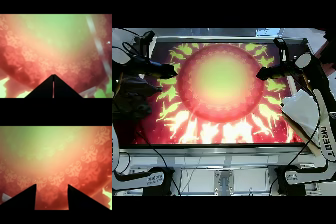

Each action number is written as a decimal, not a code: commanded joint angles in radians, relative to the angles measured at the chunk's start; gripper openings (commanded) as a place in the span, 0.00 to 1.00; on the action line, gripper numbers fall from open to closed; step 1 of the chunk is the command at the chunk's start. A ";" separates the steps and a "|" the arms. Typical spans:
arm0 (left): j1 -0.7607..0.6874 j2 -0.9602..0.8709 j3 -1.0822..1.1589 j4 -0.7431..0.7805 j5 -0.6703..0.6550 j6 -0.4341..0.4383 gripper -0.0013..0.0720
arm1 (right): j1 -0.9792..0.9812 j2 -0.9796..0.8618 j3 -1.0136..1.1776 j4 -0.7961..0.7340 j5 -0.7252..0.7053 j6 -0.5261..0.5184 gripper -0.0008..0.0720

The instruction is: Fold the shirts.

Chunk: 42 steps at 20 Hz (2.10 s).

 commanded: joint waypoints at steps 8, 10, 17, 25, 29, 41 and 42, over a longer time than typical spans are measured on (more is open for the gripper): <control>0.250 -0.014 0.056 0.774 -0.068 -0.426 0.96 | 0.001 0.000 0.000 0.001 -0.008 0.000 0.63; 0.312 -0.045 0.056 0.690 -0.012 -0.428 0.96 | 0.001 0.000 0.000 0.008 -0.032 0.001 0.63; 0.393 -0.250 0.056 0.523 0.235 -0.667 0.96 | 0.001 0.000 0.000 0.045 -0.023 0.001 0.63; 0.449 -0.425 0.056 0.463 0.521 -0.975 0.96 | 0.001 0.000 0.000 0.092 0.001 0.002 0.63; 0.460 -0.465 0.056 0.463 0.669 -1.010 0.96 | 0.001 0.000 0.000 0.132 0.000 0.002 0.63; 0.468 -0.525 0.071 0.400 0.777 -1.007 0.04 | 0.001 0.000 0.000 0.220 -0.004 0.001 0.63; 0.466 -0.515 0.080 0.357 0.773 -0.967 0.04 | 0.001 0.000 0.000 0.222 -0.003 0.001 0.63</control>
